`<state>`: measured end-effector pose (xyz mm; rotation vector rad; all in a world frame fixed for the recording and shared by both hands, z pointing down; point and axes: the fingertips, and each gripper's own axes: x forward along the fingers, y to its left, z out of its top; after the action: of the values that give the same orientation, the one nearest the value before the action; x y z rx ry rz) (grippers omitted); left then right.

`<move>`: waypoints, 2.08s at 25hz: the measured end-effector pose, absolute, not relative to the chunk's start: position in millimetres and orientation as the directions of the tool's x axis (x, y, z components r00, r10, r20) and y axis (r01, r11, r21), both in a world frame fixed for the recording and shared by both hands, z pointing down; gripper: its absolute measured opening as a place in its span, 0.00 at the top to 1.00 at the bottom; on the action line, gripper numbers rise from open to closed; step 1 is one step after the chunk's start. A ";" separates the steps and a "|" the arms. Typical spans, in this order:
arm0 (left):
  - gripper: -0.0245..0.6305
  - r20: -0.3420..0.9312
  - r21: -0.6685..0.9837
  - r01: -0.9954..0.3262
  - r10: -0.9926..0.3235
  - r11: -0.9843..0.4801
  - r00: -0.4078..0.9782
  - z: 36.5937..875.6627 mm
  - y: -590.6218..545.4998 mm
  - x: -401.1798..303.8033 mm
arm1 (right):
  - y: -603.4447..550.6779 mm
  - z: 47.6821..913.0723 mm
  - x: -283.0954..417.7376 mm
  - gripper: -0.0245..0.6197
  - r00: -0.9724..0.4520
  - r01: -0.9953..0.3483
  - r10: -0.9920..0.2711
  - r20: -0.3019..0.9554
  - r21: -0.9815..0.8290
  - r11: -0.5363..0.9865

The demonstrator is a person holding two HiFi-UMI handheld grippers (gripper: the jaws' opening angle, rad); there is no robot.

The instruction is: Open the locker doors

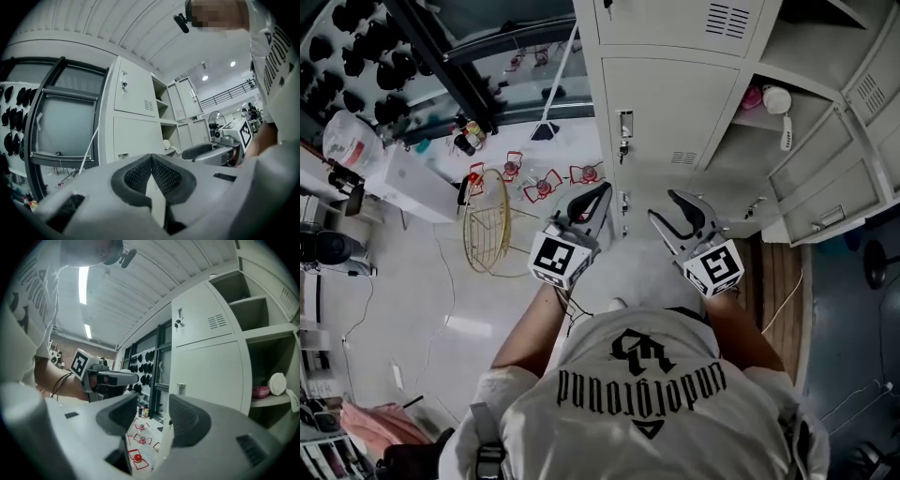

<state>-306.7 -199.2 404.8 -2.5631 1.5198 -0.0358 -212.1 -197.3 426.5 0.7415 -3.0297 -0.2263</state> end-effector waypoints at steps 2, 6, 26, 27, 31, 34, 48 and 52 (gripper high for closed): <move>0.95 -0.060 -0.139 -0.872 -0.875 -0.469 0.480 406.0 -197.0 -324.0 | -195.9 428.8 -231.7 0.62 -0.889 -0.456 -0.459 -0.011 0.127 0.881; 0.95 -0.064 -0.137 -0.875 -0.877 -0.465 0.476 409.1 -193.5 -345.7 | -194.7 433.0 -263.7 0.62 -0.899 -0.434 -0.438 0.011 0.123 0.893; 0.95 -0.044 -0.145 -0.881 -0.887 -0.450 0.460 423.8 -267.4 -386.7 | -319.1 440.9 -322.1 0.62 -0.890 -0.455 -0.456 0.020 0.055 0.889; 0.95 -0.044 -0.143 -0.881 -0.886 -0.451 0.461 424.2 -273.3 -387.7 | -325.1 441.7 -325.1 0.62 -0.889 -0.455 -0.457 0.022 0.052 0.889; 0.95 -0.042 -0.131 -0.884 -0.888 -0.450 0.458 427.8 -293.7 -394.1 | -345.2 446.1 -337.4 0.62 -0.891 -0.451 -0.453 0.034 0.046 0.891; 0.95 -0.036 -0.120 -0.888 -0.892 -0.444 0.450 432.2 -304.4 -399.1 | -356.1 450.8 -343.6 0.62 -0.889 -0.454 -0.455 0.044 0.030 0.890; 0.95 -0.020 -0.079 -0.907 -0.909 -0.414 0.416 449.5 -326.2 -422.0 | -374.2 461.2 -360.1 0.64 -0.835 -0.543 -0.544 0.080 0.037 0.839; 0.95 -0.015 -0.075 -0.906 -0.908 -0.416 0.418 451.6 -327.2 -422.4 | -373.7 461.6 -360.0 0.63 -0.835 -0.542 -0.544 0.081 0.041 0.839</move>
<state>-422.4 -327.2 451.6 -2.5850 1.6561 -0.0431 -360.0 -373.7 461.6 0.8657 -2.9266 -0.0246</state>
